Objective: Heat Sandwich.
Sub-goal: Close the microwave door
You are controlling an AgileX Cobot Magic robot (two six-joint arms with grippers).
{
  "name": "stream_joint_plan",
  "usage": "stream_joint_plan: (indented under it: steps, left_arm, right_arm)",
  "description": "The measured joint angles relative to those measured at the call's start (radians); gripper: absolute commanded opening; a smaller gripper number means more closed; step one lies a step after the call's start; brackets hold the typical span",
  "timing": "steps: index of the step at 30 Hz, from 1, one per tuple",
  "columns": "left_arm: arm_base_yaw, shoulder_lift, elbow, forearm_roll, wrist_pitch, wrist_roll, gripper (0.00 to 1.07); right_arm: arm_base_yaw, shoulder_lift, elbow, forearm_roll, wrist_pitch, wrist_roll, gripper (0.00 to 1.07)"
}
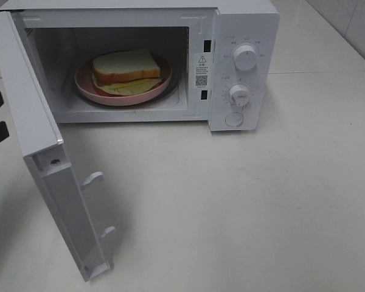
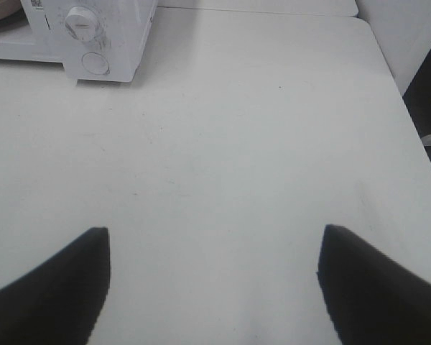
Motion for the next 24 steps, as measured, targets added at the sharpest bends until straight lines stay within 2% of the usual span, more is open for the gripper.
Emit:
stream_joint_plan:
  steps: [3, 4, 12, 17, 24]
  left_arm:
    - [-0.036, 0.015, -0.012, -0.002, -0.001, 0.021, 0.00]
    - [-0.064, 0.028, -0.018, -0.032, 0.001, 0.042, 0.00]
    - [-0.183, 0.068, -0.077, -0.127, 0.000, 0.076, 0.00]
    - [-0.214, 0.081, -0.101, -0.163, 0.000, 0.080, 0.00]
    - [-0.299, 0.138, -0.189, -0.237, 0.010, 0.083, 0.00]
  right_arm:
    - [0.000, 0.000, 0.000, 0.000, 0.000, 0.000, 0.76]
    - [0.000, 0.000, 0.000, 0.000, 0.000, 0.000, 0.76]
    - [0.000, 0.000, 0.000, 0.000, 0.000, 0.001, 0.76]
    - [0.000, 0.000, 0.000, 0.000, 0.000, 0.002, 0.76]
    - [0.000, 0.000, 0.000, 0.000, 0.000, 0.002, 0.76]
